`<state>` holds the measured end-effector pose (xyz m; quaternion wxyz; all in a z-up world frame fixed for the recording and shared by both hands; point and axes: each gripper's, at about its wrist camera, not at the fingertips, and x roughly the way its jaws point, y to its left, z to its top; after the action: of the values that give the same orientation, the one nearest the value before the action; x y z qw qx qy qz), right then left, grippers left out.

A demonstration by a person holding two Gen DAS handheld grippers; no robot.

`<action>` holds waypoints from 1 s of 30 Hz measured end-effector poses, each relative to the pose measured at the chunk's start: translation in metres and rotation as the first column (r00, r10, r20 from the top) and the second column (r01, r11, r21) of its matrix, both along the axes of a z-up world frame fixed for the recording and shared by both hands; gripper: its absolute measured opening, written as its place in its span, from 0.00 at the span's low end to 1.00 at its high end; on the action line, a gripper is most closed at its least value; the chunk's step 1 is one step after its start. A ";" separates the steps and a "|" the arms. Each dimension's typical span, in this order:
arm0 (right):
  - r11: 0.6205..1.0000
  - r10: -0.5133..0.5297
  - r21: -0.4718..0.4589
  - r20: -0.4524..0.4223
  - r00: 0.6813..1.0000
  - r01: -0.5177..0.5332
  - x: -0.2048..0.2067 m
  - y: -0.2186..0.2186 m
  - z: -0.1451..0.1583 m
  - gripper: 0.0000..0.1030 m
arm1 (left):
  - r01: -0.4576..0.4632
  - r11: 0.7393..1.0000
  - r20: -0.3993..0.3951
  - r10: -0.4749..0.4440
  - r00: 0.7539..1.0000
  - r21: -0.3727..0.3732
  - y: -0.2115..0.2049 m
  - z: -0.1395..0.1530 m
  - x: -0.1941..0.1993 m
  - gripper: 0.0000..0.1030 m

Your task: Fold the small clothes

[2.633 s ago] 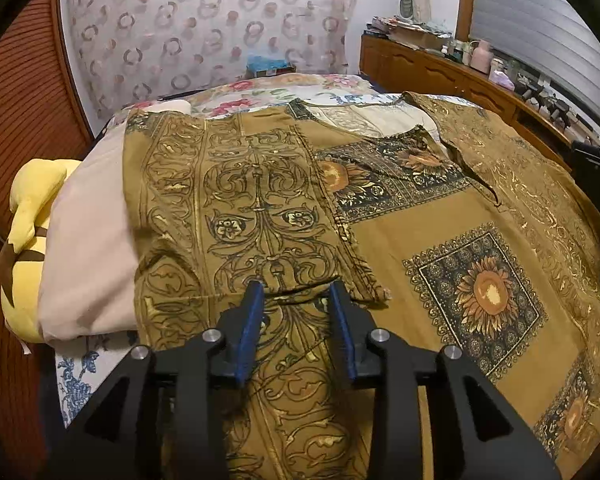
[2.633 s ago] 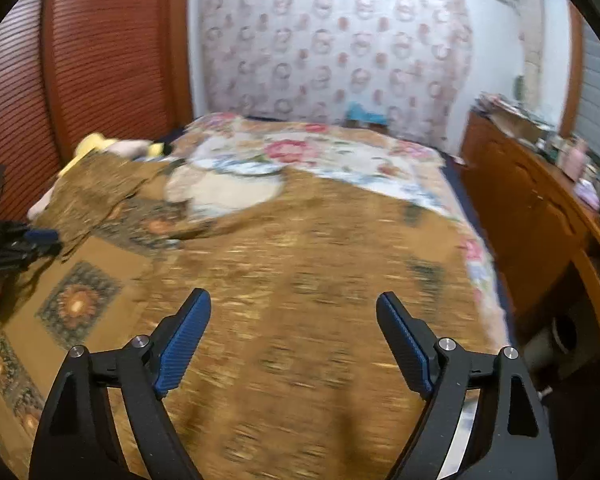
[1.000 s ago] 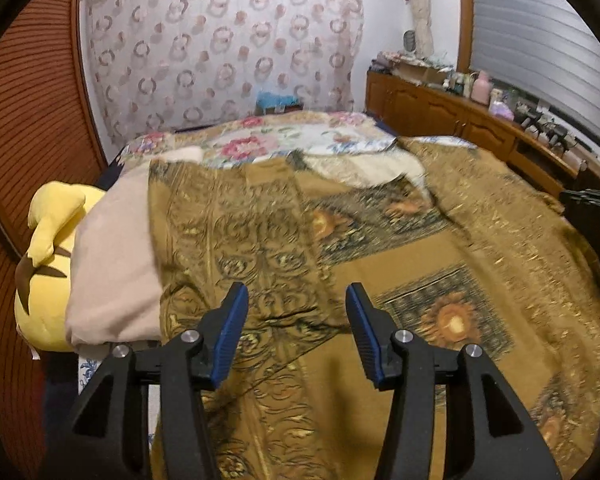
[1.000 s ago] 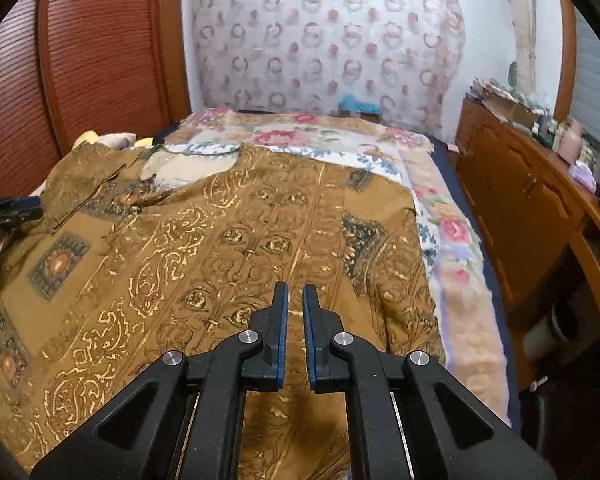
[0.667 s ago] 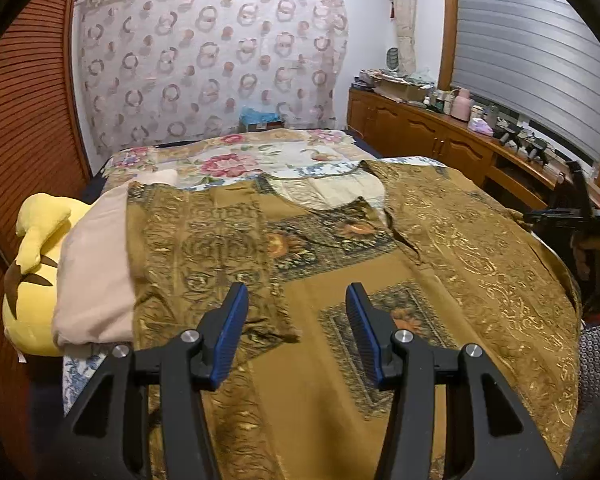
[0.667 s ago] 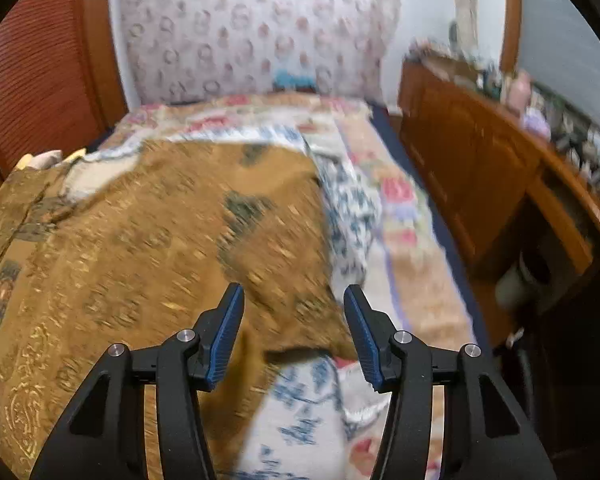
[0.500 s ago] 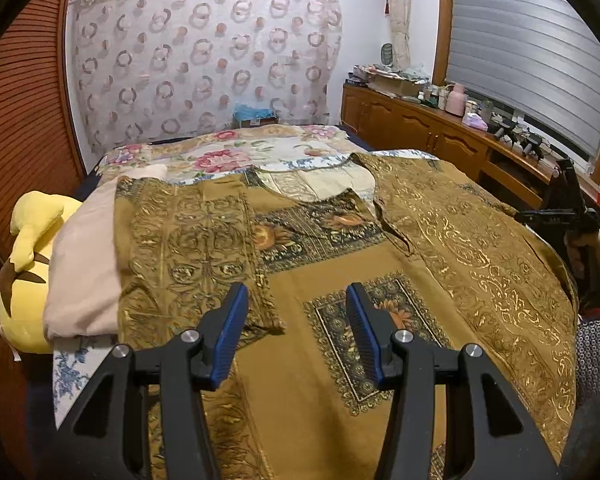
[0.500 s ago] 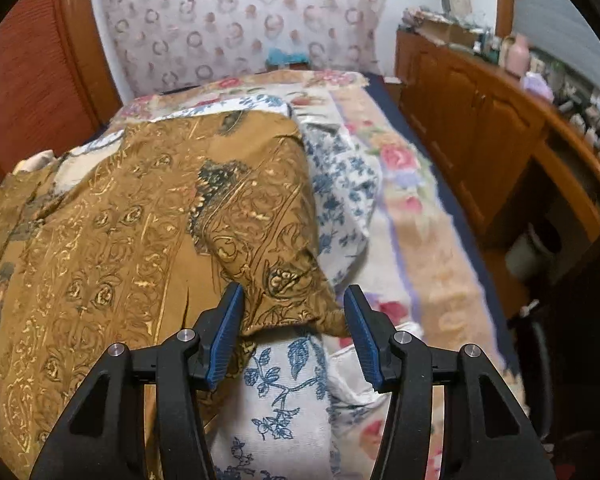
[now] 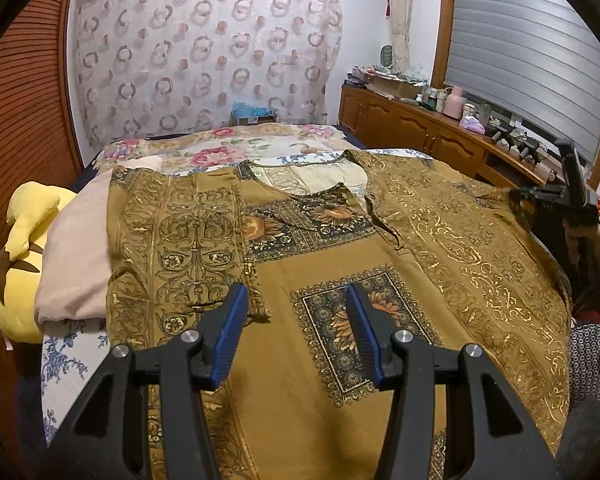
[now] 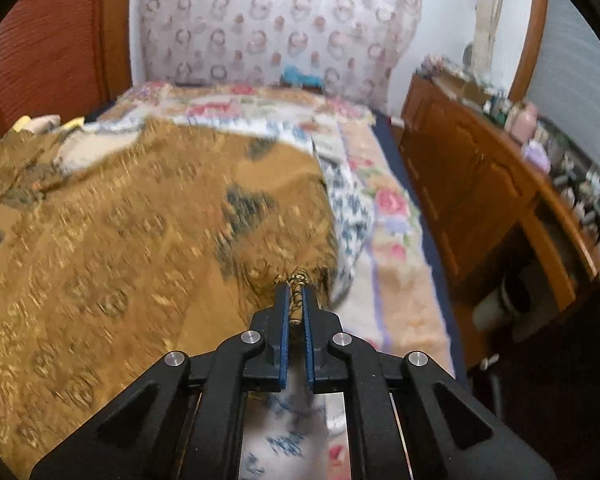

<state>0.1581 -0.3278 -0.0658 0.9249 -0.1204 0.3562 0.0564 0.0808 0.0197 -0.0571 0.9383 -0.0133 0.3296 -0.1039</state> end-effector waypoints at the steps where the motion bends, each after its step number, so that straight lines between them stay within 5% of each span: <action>1: 1.000 0.021 -0.001 0.022 1.000 -0.021 -0.002 0.007 0.005 0.03 | 0.000 1.000 0.002 0.000 1.000 0.000 0.000 0.000 -0.001 0.49; 7: 0.986 0.168 -0.012 -0.030 0.985 -0.168 -0.016 0.061 -0.003 0.03 | 0.003 1.000 0.015 -0.003 1.000 -0.007 -0.003 0.004 -0.006 0.49; 14: 0.980 0.201 0.014 -0.117 0.973 -0.201 -0.027 0.084 -0.039 0.05 | 0.016 1.000 0.027 -0.016 1.000 -0.005 -0.010 0.008 -0.012 0.49; 23: 0.981 0.176 0.095 -0.049 0.983 -0.171 -0.041 0.063 -0.008 0.42 | 0.031 0.999 0.027 -0.030 0.999 -0.016 -0.017 0.007 -0.014 0.49; 30: 0.989 0.045 0.145 -0.076 0.996 -0.034 -0.013 0.020 -0.007 0.47 | 0.045 0.999 0.026 -0.044 0.999 -0.014 -0.023 0.007 -0.014 0.49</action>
<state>0.1455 -0.3076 -0.0733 0.9151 -0.0580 0.3850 0.1050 0.0670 -0.0029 -0.0505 0.9398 -0.0117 0.3169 -0.1273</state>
